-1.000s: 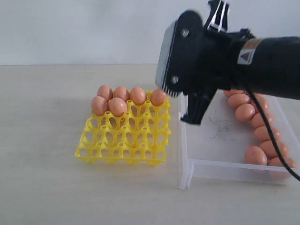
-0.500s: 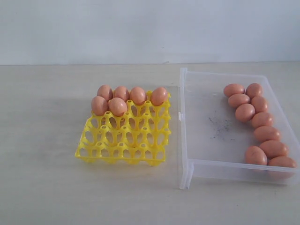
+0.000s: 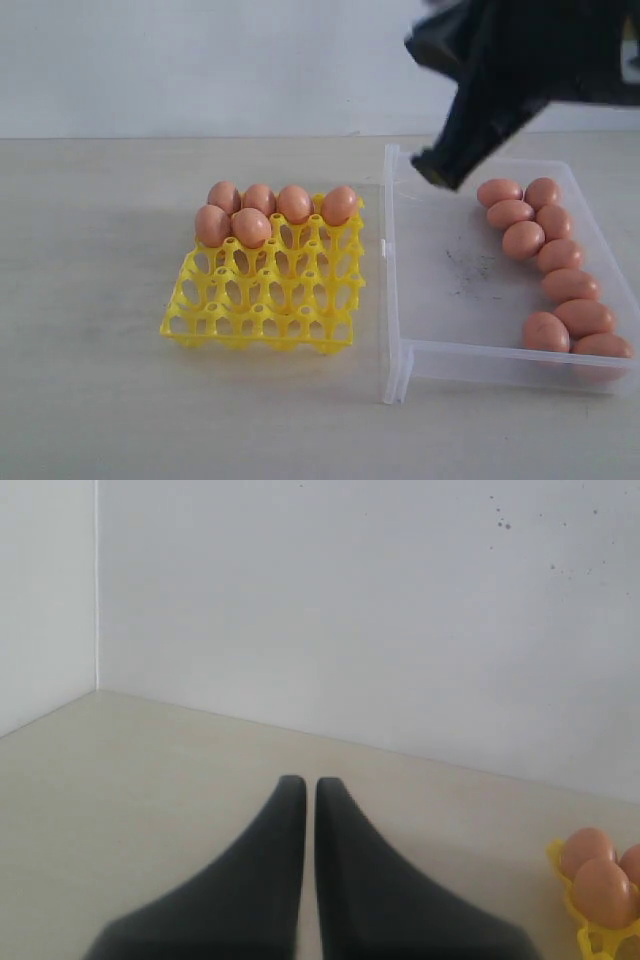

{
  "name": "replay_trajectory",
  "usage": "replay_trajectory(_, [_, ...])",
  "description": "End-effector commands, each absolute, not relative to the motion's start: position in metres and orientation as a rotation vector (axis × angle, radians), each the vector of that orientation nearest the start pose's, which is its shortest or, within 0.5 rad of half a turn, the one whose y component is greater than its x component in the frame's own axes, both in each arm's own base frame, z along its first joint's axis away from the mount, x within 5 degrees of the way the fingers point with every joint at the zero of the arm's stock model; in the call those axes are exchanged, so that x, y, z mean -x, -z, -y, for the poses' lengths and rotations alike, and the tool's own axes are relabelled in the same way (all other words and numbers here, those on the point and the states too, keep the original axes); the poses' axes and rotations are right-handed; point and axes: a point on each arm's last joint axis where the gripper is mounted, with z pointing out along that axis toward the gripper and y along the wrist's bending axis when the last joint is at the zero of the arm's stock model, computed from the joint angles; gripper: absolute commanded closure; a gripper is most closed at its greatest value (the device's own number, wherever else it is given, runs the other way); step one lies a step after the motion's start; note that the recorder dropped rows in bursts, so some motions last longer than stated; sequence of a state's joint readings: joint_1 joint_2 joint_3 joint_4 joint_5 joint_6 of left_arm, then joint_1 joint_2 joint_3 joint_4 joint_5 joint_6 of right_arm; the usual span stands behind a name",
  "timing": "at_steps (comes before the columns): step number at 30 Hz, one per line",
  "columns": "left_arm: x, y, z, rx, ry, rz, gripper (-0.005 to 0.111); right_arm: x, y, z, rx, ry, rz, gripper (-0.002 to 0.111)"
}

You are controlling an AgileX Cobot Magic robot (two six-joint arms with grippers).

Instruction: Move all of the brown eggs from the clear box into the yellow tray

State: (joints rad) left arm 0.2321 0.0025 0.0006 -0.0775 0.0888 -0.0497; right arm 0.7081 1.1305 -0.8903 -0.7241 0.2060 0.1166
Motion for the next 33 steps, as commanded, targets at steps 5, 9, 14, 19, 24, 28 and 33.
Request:
replay_trajectory(5, [-0.055,-0.206,-0.012,0.288,-0.065,-1.533,0.103,-0.190,-0.319,-0.155,1.256,-0.005,-1.741,0.109])
replay_trajectory(9, [-0.055,-0.206,-0.012,0.288,-0.065,-1.533,0.103,-0.166,-0.319,-0.134,1.241,-0.002,-1.724,0.109])
replay_trajectory(14, [-0.055,-0.206,-0.012,0.288,-0.065,-1.533,0.103,-0.133,-0.309,-0.093,1.176,0.058,-2.157,0.109])
replay_trajectory(19, [-0.055,-0.206,-0.012,0.288,-0.065,-1.533,0.103,-0.114,-0.288,-0.086,1.393,0.057,-2.502,0.109])
replay_trajectory(24, [-0.055,-0.206,-0.012,0.288,-0.065,-1.533,0.103,-0.115,-0.285,-0.088,1.514,0.068,-2.453,0.109])
replay_trajectory(28, [-0.055,-0.206,-0.012,0.288,-0.065,-1.533,0.103,-0.117,-0.290,-0.073,1.375,0.236,-2.451,0.109])
replay_trajectory(33, [-0.055,-0.206,-0.012,0.288,-0.065,-1.533,0.103,-0.079,-0.290,-0.032,1.183,0.260,-2.307,0.109])
